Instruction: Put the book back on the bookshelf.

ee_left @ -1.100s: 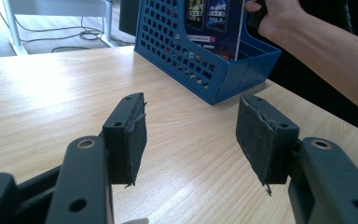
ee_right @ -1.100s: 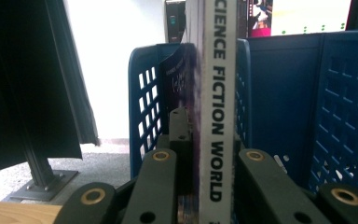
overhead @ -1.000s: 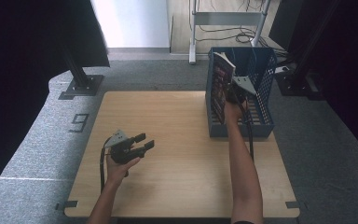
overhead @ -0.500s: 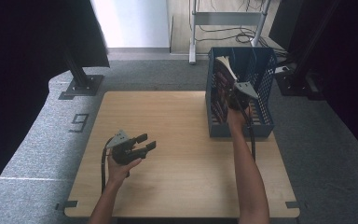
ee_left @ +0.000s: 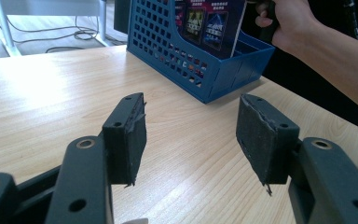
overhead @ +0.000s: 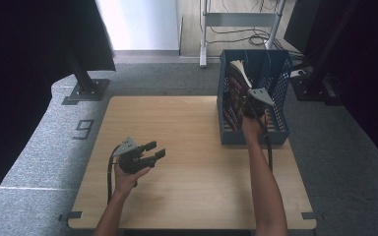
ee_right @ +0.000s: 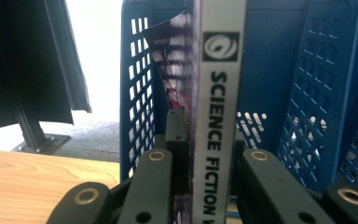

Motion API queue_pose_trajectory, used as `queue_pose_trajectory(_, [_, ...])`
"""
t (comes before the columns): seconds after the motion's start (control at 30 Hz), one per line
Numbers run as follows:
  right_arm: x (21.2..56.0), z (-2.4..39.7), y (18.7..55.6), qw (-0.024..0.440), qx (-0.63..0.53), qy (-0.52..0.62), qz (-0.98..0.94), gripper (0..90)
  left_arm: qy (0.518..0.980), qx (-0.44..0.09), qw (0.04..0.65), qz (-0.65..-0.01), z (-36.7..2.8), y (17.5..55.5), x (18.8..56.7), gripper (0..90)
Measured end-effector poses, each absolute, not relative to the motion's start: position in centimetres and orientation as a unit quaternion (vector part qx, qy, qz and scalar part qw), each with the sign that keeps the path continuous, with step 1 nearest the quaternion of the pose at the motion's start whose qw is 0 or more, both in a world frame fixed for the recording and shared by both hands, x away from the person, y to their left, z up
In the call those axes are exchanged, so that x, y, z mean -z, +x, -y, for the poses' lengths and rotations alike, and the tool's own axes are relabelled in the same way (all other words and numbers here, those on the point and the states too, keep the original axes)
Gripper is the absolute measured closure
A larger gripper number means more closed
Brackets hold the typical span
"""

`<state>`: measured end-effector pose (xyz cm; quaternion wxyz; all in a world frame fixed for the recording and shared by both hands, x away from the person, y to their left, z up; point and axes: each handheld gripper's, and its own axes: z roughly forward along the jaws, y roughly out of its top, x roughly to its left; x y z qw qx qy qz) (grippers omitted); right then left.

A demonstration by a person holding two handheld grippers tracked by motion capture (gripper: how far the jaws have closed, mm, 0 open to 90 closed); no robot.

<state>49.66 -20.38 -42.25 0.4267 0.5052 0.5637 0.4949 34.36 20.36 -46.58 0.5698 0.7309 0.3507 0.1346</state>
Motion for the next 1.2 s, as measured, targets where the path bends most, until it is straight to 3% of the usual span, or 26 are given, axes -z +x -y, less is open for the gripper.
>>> queue_pose_trajectory(0.23, [42.3,20.2,49.6,0.436,-0.477,0.505,-0.572,78.2,0.73,-0.135,0.571,-0.35,-20.4,34.3,46.5,42.7])
queue_pose_trajectory(0.77, [43.0,21.0,50.4,0.408,-0.458,0.527,-0.588,74.3,0.733,-0.131,0.567,-0.352,-20.4,34.5,46.7,42.5])
queue_pose_trajectory(0.97, [42.7,20.9,50.7,0.402,-0.45,0.532,-0.594,80.7,0.732,-0.131,0.568,-0.352,-20.4,34.5,46.7,42.5])
queue_pose_trajectory(1.2, [42.5,21.0,50.7,0.395,-0.464,0.539,-0.582,81.7,0.73,-0.133,0.57,-0.353,-20.6,34.4,46.6,42.6])
